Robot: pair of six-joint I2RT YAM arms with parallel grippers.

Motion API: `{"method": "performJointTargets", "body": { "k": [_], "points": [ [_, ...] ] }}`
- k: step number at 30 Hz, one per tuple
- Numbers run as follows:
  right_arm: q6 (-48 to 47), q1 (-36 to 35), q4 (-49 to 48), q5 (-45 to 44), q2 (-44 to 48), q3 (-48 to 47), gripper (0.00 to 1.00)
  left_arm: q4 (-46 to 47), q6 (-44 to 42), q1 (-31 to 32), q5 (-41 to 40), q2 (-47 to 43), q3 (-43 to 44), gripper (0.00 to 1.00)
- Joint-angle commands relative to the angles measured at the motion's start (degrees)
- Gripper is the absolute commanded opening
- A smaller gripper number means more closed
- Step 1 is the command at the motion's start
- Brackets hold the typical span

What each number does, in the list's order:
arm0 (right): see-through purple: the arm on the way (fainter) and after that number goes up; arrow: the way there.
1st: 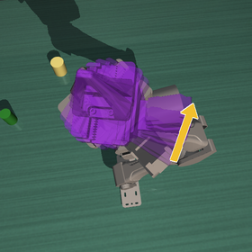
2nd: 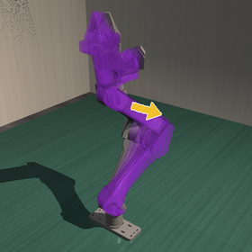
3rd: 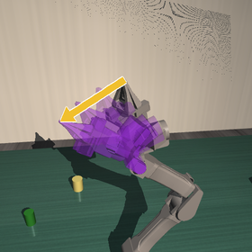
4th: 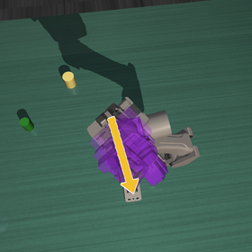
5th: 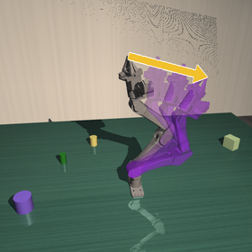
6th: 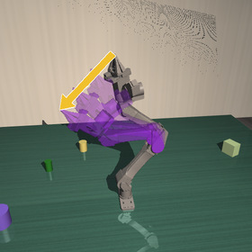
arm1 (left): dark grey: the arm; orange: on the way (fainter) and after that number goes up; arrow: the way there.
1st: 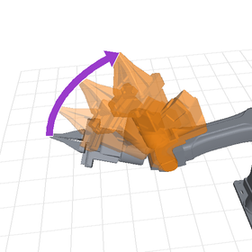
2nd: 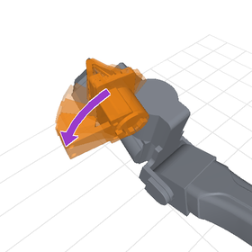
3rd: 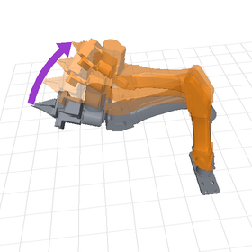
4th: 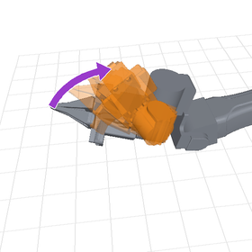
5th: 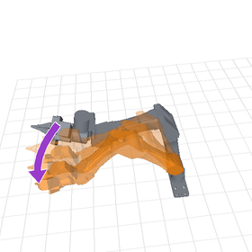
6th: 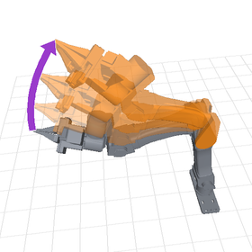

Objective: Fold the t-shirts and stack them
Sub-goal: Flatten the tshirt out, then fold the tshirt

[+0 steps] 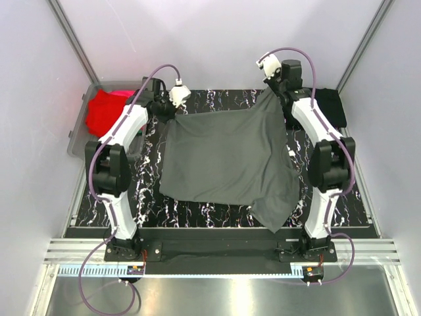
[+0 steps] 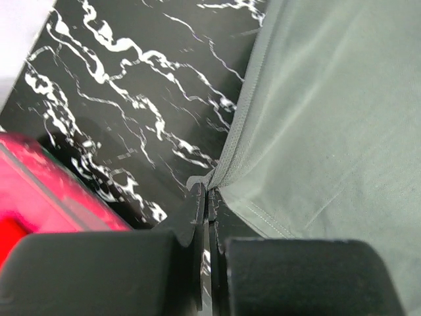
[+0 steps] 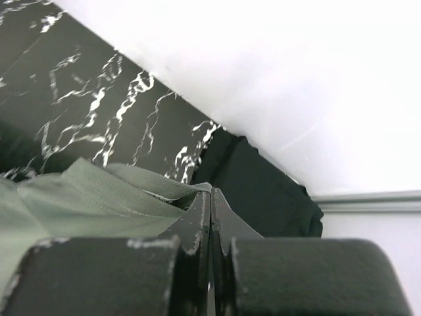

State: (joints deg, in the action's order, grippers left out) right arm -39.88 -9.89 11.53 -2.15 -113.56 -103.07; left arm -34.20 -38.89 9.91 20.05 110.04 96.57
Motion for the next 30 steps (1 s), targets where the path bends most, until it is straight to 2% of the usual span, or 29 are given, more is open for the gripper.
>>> {"method": "performJointTargets", "body": {
  "k": [1,4,10,15,20,22,26,30],
  "points": [
    [-0.6,0.2,-4.1,-2.8,-4.8,-7.3,0.00,5.1,-1.0,-0.2,-2.4,3.2,5.7,0.00],
    [-0.6,0.2,-4.1,-4.0,-9.3,-11.7,0.00,5.4,1.2,-0.2,-3.4,6.0,9.0,0.00],
    [-1.2,0.2,-4.2,-4.3,-15.5,-19.0,0.00,12.0,3.5,-0.4,-8.1,8.3,10.6,0.00],
    [-0.6,0.5,-4.2,-5.0,-19.2,-22.1,0.00,12.2,3.1,-0.4,-9.8,11.1,14.1,0.00],
    [-1.6,0.6,-3.6,-5.1,-21.9,-24.5,0.00,12.0,0.8,-0.4,-11.0,12.0,13.6,0.00],
    [-1.5,0.6,-2.4,-5.1,-22.1,-25.4,0.00,11.7,0.0,-0.4,-11.5,12.0,12.9,0.00],
    [0.0,0.6,7.5,-4.7,-20.0,-26.0,0.00,8.7,0.0,-0.4,-8.8,8.8,11.4,0.00],
    [-0.6,0.6,12.0,-5.0,-14.9,-19.6,0.00,7.4,-0.7,-0.2,-5.4,5.0,8.1,0.00]
  ]
}}
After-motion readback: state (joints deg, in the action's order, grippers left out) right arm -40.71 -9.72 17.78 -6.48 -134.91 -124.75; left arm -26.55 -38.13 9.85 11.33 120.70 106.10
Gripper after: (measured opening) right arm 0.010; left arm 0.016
